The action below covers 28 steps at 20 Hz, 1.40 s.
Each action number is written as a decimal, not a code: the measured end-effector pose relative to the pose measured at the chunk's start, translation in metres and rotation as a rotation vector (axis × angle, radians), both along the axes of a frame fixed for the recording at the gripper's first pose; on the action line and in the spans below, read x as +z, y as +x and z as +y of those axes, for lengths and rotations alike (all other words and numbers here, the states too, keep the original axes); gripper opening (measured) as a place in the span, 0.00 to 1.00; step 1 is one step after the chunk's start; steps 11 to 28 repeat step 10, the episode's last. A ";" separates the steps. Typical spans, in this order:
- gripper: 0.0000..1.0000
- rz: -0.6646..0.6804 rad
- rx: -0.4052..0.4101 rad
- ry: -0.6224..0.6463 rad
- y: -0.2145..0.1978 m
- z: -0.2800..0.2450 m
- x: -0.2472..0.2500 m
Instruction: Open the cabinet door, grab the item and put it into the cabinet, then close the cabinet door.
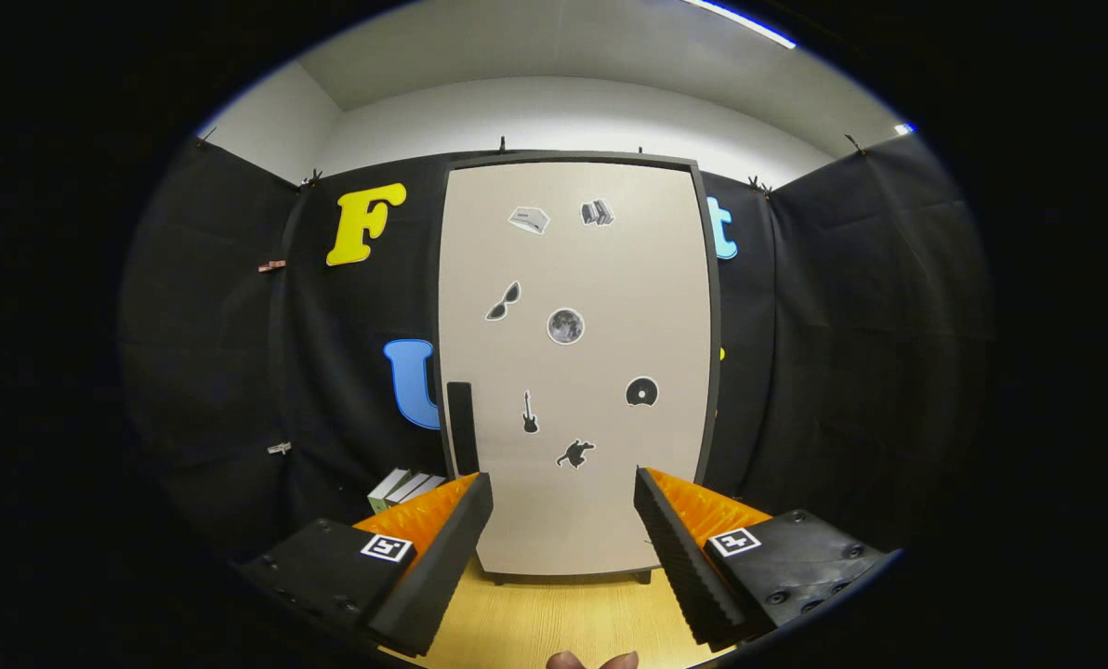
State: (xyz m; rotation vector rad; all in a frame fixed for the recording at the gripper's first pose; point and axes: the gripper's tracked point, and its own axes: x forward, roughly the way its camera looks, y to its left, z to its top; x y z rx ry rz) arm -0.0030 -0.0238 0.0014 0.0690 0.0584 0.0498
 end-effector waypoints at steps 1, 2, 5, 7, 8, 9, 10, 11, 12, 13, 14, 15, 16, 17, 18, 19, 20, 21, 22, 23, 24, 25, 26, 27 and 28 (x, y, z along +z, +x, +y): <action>0.99 0.000 0.001 0.000 0.000 0.000 0.000; 0.99 0.000 0.002 0.000 0.000 0.002 0.000; 0.99 -0.002 0.003 -0.001 0.001 0.003 0.001; 0.99 -0.004 0.002 -0.004 0.002 0.004 0.002; 0.99 -0.005 0.003 -0.003 0.003 0.004 0.002; 0.99 -0.003 0.002 -0.003 0.003 0.004 0.001; 0.99 -0.004 0.002 -0.003 0.003 0.004 0.001; 0.99 -0.004 0.002 -0.003 0.003 0.004 0.001; 0.99 -0.004 0.002 -0.003 0.003 0.004 0.001; 0.99 -0.004 0.002 -0.003 0.003 0.004 0.001; 0.99 -0.004 0.002 -0.003 0.003 0.004 0.001; 0.99 -0.004 0.002 -0.003 0.003 0.004 0.001; 0.99 -0.004 0.002 -0.003 0.003 0.004 0.001; 0.99 -0.004 0.002 -0.003 0.003 0.004 0.001; 0.99 -0.004 0.002 -0.003 0.003 0.004 0.001; 0.99 -0.004 0.002 -0.003 0.003 0.004 0.001; 0.99 -0.004 0.002 -0.003 0.003 0.004 0.001; 0.99 -0.004 0.002 -0.003 0.003 0.004 0.001; 0.99 -0.004 0.002 -0.003 0.003 0.004 0.001; 0.99 -0.004 0.002 -0.003 0.003 0.004 0.001; 0.99 -0.004 0.002 -0.003 0.003 0.004 0.001; 0.99 -0.004 0.002 -0.003 0.003 0.004 0.001; 0.99 -0.004 0.002 -0.003 0.003 0.004 0.001; 0.99 -0.004 0.002 -0.003 0.003 0.004 0.001; 0.99 -0.004 0.002 -0.003 0.003 0.004 0.001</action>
